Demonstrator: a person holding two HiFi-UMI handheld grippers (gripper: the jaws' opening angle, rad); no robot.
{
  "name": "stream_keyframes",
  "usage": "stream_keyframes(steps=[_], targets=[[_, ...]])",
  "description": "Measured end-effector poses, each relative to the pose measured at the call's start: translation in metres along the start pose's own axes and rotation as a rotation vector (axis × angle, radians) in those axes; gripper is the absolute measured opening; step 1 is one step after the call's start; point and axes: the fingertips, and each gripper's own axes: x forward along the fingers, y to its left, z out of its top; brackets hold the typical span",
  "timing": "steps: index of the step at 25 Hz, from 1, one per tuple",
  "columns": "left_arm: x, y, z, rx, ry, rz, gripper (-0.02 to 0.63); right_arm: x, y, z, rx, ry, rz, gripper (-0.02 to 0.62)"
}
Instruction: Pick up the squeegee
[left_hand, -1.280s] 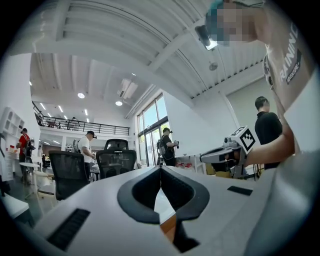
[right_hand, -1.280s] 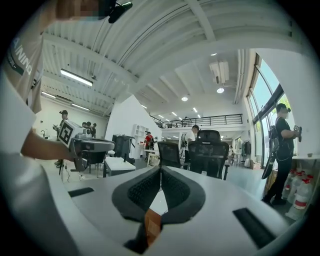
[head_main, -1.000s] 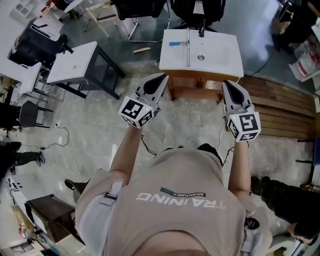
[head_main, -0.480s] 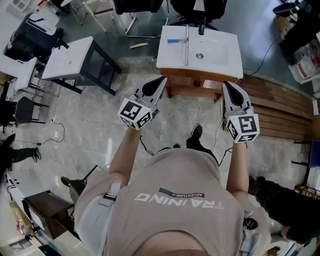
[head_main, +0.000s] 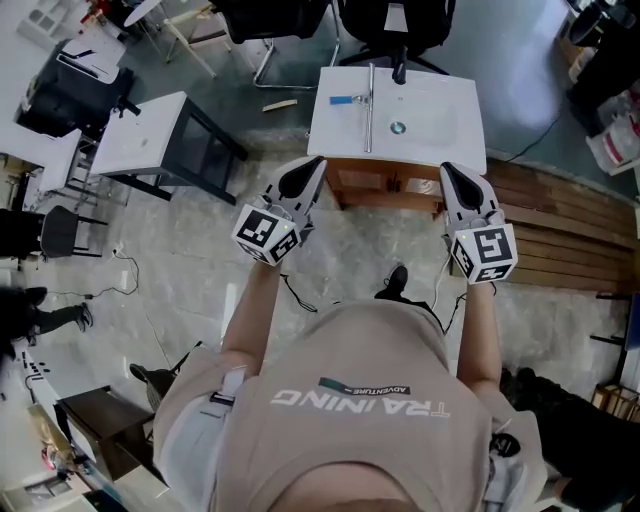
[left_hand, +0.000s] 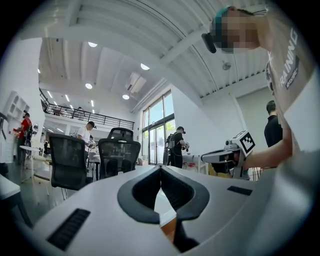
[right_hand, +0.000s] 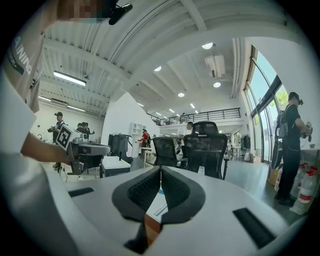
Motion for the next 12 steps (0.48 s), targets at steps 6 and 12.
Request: stream_keyframes(steps=[6,12], targets=[[0.039,0.008,-0.001,0.037,0.022,-0.013,0.014,0.018,-0.035,-0.005,0.017,-0.023,0.012,0.031],[0.065,0.014,0.002,0.040,0.027,-0.002,0.013,0.033,-0.057,-0.013,0.034,-0.021,0.033,0.031]])
